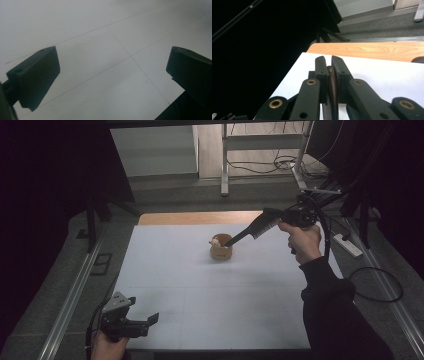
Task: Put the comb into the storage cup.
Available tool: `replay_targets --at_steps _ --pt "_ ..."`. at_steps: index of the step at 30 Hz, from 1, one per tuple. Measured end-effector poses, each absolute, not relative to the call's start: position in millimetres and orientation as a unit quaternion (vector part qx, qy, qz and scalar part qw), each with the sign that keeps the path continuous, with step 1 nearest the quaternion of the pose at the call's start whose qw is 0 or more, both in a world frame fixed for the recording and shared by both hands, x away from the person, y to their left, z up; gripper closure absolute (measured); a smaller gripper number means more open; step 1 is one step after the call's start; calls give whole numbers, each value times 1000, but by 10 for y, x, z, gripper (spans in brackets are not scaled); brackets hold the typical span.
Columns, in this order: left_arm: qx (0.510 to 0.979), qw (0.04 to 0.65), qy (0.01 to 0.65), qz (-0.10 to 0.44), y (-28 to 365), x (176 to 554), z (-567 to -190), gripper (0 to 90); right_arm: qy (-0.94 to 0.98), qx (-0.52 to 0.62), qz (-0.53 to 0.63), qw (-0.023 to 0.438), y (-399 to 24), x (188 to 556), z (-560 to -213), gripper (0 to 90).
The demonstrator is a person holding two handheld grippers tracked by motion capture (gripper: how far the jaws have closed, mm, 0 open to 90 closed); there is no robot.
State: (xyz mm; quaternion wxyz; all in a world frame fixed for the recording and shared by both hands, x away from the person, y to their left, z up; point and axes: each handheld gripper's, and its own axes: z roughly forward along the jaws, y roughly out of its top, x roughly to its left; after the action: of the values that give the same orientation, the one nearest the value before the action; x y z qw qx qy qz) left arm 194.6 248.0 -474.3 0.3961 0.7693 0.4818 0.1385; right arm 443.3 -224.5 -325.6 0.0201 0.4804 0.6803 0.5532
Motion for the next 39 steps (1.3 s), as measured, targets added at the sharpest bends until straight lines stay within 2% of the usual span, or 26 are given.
replay_targets --at_steps 39 --pt "776 389 480 128 2475 1972 -4752 0 667 516 536 51 -2031 4751 -3417 842"
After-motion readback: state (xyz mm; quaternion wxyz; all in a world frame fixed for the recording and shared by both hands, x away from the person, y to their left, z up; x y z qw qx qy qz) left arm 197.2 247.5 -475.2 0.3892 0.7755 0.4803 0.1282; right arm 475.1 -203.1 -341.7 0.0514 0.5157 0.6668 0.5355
